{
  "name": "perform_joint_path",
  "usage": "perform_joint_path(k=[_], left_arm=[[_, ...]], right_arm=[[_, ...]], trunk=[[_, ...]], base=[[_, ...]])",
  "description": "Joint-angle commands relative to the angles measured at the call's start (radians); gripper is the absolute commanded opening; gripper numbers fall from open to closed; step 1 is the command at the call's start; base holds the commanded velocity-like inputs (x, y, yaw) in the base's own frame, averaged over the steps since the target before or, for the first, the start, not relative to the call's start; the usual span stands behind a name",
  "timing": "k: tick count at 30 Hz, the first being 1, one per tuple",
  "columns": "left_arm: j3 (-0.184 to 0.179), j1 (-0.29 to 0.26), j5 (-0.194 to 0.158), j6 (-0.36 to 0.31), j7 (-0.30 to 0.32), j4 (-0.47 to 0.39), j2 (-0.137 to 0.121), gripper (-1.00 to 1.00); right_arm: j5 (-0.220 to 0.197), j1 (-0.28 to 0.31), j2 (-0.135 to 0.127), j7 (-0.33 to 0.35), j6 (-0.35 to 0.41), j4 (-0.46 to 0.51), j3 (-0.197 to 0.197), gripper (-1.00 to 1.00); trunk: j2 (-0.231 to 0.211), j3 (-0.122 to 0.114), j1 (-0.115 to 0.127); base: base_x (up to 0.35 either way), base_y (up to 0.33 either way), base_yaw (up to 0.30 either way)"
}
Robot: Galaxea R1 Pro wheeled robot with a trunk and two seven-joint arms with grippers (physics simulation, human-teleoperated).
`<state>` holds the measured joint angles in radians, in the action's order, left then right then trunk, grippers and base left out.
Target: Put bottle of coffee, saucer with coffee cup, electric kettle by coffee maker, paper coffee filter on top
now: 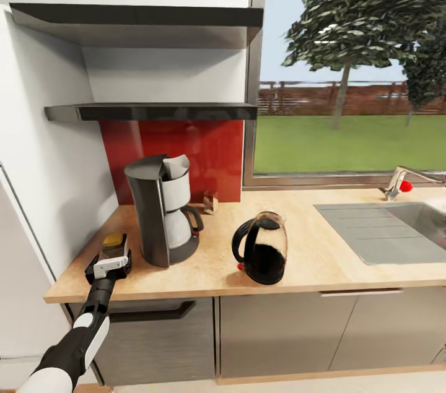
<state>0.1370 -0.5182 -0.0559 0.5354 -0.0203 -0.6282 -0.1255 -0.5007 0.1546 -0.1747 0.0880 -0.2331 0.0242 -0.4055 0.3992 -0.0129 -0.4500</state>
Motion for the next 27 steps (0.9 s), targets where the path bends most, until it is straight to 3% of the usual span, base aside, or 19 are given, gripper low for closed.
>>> perform_joint_path(k=[1, 7, 13, 19, 21, 24, 27], left_arm=[[-0.002, 0.0, -0.006, 0.003, -0.001, 0.001, 0.0, 1.0], [-0.001, 0.008, -0.008, 0.002, -0.001, 0.004, -0.002, 1.0], [-0.002, 0.057, -0.01, 0.003, 0.0, 0.011, -0.001, 1.0], [-0.003, 0.14, -0.018, 0.007, 0.003, 0.003, 0.0, 1.0], [-0.003, 0.197, -0.026, 0.008, 0.007, 0.009, 0.003, 1.0], [-0.004, 0.258, -0.029, 0.007, 0.014, 0.062, 0.009, 1.0], [-0.005, 0.281, -0.03, 0.008, 0.015, 0.19, 0.007, 1.0]], right_arm=[[-0.011, 0.0, 0.0, 0.006, -0.003, -0.001, -0.006, 1.0], [-0.011, 0.0, 0.0, 0.006, -0.004, -0.001, -0.006, 1.0], [-0.011, 0.0, 0.001, 0.007, -0.003, 0.0, -0.006, 1.0], [-0.01, 0.0, 0.006, 0.007, -0.002, 0.0, -0.006, 1.0], [-0.01, 0.0, 0.009, 0.007, -0.002, 0.001, -0.007, 1.0], [-0.01, 0.0, 0.011, 0.007, -0.002, 0.002, -0.007, 1.0], [-0.011, 0.0, 0.013, 0.007, -0.003, 0.002, -0.008, 1.0]], trunk=[[0.001, 0.0, 0.0], [0.001, 0.0, 0.0], [0.001, 0.0, 0.0], [0.001, 0.0, 0.0], [0.001, 0.0, 0.0], [0.001, 0.0, 0.0], [0.001, 0.0, 0.0]], base=[[-0.243, -0.116, 0.0], [-0.277, -0.138, 0.0], [-0.25, -0.133, 0.0], [-0.183, -0.062, 0.0], [-0.033, -0.008, 0.0], [-0.01, -0.002, 0.0], [-0.002, 0.0, 0.0]])
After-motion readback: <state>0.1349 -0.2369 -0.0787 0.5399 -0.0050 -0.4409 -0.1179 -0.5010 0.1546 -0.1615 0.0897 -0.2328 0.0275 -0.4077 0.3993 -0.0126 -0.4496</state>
